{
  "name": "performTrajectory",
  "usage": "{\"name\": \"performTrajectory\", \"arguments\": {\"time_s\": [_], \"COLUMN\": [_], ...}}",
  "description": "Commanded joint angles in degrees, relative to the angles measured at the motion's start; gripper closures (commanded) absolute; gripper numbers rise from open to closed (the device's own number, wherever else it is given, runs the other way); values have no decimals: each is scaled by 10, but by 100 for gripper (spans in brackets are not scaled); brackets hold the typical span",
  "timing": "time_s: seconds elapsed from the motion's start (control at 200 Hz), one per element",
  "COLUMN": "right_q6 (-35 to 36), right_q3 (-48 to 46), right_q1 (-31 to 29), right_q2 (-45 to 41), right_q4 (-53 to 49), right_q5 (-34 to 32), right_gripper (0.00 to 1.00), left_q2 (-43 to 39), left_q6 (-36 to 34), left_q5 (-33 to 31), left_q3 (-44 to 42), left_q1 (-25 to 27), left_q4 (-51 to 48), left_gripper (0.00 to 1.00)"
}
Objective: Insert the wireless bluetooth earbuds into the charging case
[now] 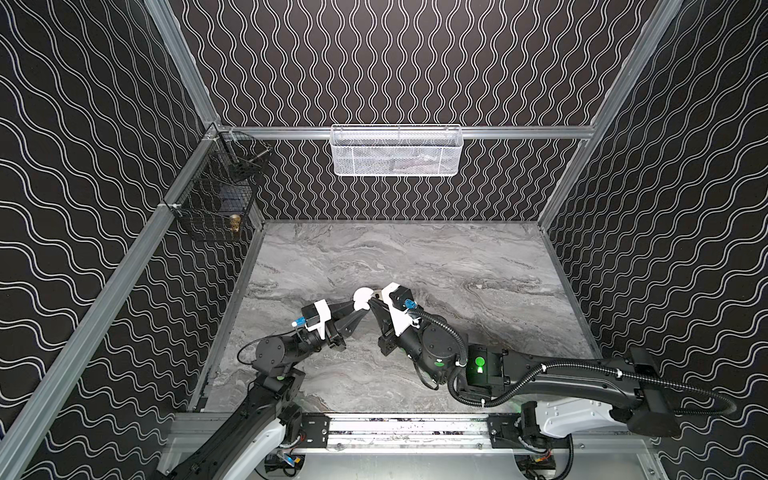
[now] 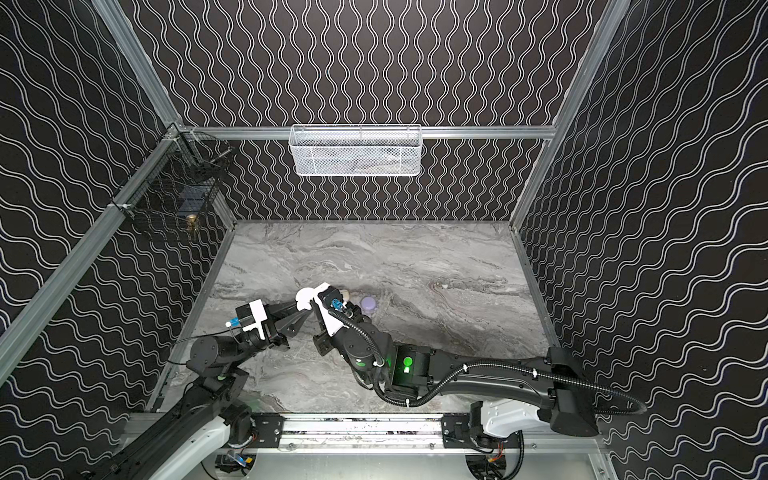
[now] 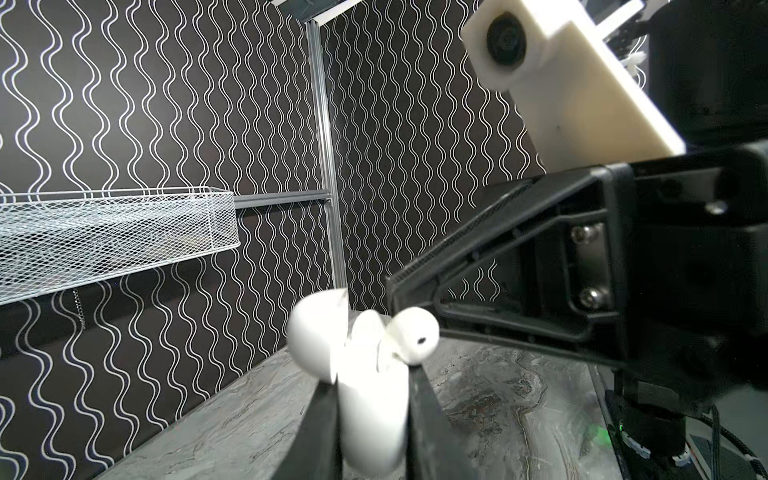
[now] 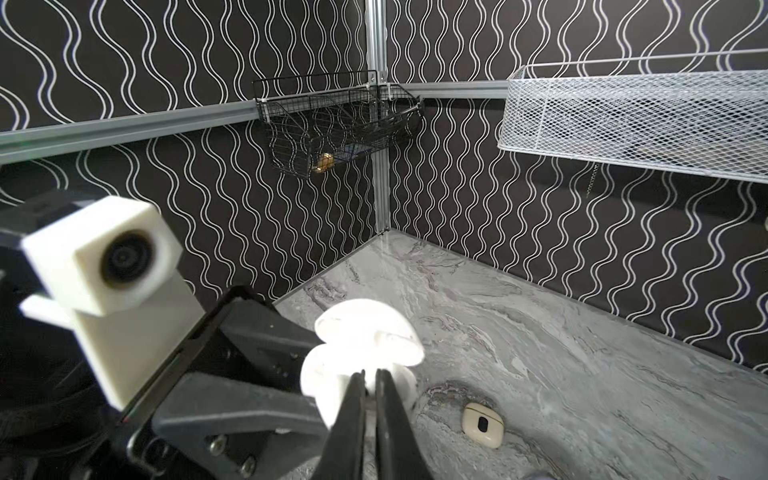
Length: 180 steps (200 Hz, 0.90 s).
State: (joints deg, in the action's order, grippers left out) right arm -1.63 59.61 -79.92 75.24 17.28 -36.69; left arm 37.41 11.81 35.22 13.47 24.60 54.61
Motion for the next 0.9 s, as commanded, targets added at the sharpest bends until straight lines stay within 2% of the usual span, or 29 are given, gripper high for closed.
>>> {"name": "performTrajectory", "arguments": {"time_s": [0.0,0.14,0.26,0.47,0.545,0.626,0.726,0.851,0.896], "right_q6": [-16,-28,-25,-2,2,-21,-58,-70,-68], "right_q3": [5,17,33,40,39,52,62,65,79], "right_q1": [-1,-2,-1,1,9,49,129,201,214], "right_q2": [2,13,19,-30,-49,-56,-44,-17,1], "right_q4": [1,-6,-22,-54,-66,-110,-154,-173,-187], "right_q5": [15,24,-4,-64,-65,-11,89,222,268], "right_gripper": [90,90,90,86,83,81,81,72,71], "left_q2": [0,-2,-4,5,11,22,39,56,64], "left_q6": [1,0,0,-9,-13,-13,2,10,12], "left_q5": [-1,-2,2,30,47,77,113,144,152], "left_q3": [-1,0,-2,4,7,10,7,6,7], "left_q1": [-1,0,-1,0,0,0,1,3,4], "left_q4": [28,24,25,24,23,36,82,111,119], "left_gripper": [100,100,100,100,100,100,100,100,100]}}
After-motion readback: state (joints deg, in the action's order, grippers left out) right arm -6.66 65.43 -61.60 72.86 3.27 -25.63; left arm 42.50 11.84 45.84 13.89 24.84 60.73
